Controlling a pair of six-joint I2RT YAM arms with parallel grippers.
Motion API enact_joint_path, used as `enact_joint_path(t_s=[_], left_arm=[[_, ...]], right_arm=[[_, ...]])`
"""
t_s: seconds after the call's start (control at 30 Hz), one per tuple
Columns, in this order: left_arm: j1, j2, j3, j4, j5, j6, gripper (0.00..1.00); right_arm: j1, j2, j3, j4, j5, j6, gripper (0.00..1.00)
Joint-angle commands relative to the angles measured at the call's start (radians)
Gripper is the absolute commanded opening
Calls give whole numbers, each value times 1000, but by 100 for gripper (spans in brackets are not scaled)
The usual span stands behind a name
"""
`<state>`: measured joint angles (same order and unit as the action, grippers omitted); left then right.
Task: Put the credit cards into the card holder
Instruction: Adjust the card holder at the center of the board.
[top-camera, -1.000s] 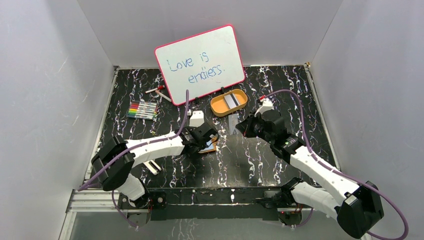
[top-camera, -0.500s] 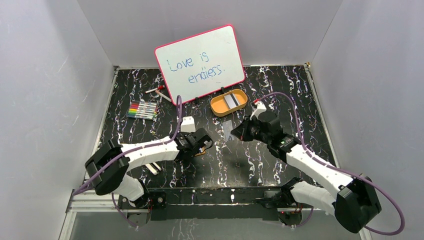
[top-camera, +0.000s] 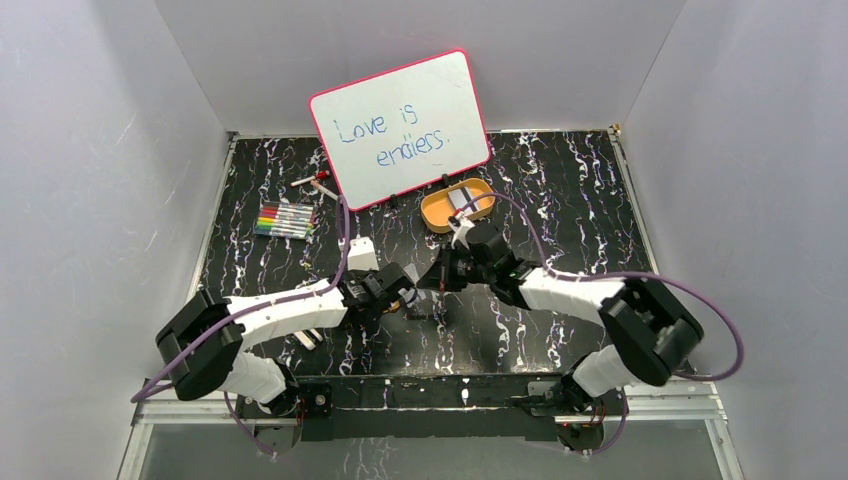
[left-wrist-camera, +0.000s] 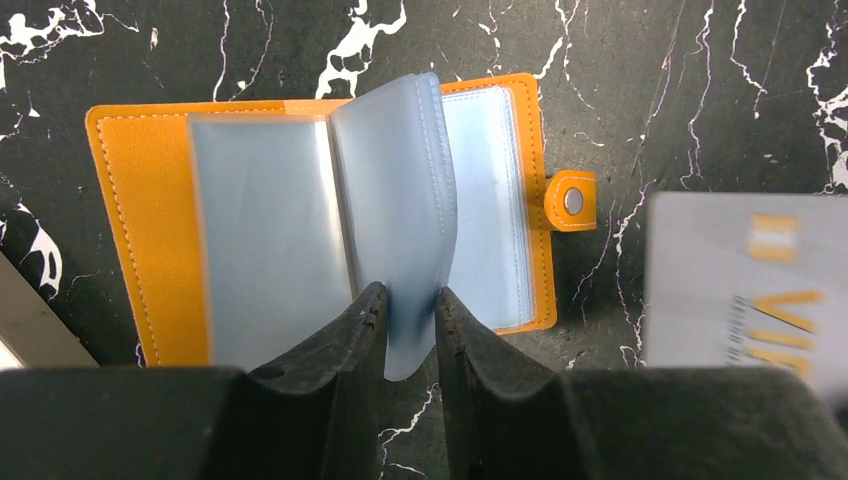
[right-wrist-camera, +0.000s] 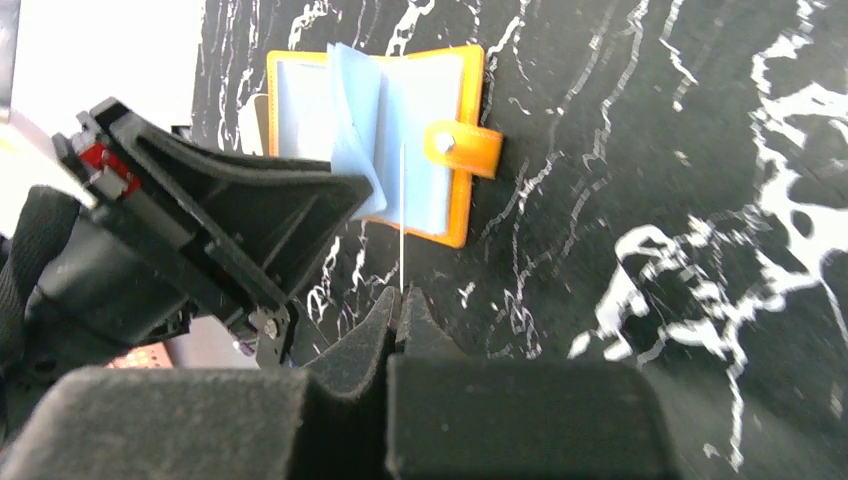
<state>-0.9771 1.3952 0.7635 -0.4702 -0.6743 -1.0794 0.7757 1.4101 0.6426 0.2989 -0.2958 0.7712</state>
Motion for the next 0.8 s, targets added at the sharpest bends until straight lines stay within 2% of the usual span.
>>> enact_joint_path(t_s=[0.0,0.5,0.77], left_arm=[[0,-44,-13,-23,-69,-28,22],[0,-70,-24,-20,-75,-22,22],[0,-112,-30,-46,-94,-21,21]], right_arm=[[24,107,111,170,-78,62,0],[49,412,227,250,-127,135,0],[64,474,265,234,-120,126,0]])
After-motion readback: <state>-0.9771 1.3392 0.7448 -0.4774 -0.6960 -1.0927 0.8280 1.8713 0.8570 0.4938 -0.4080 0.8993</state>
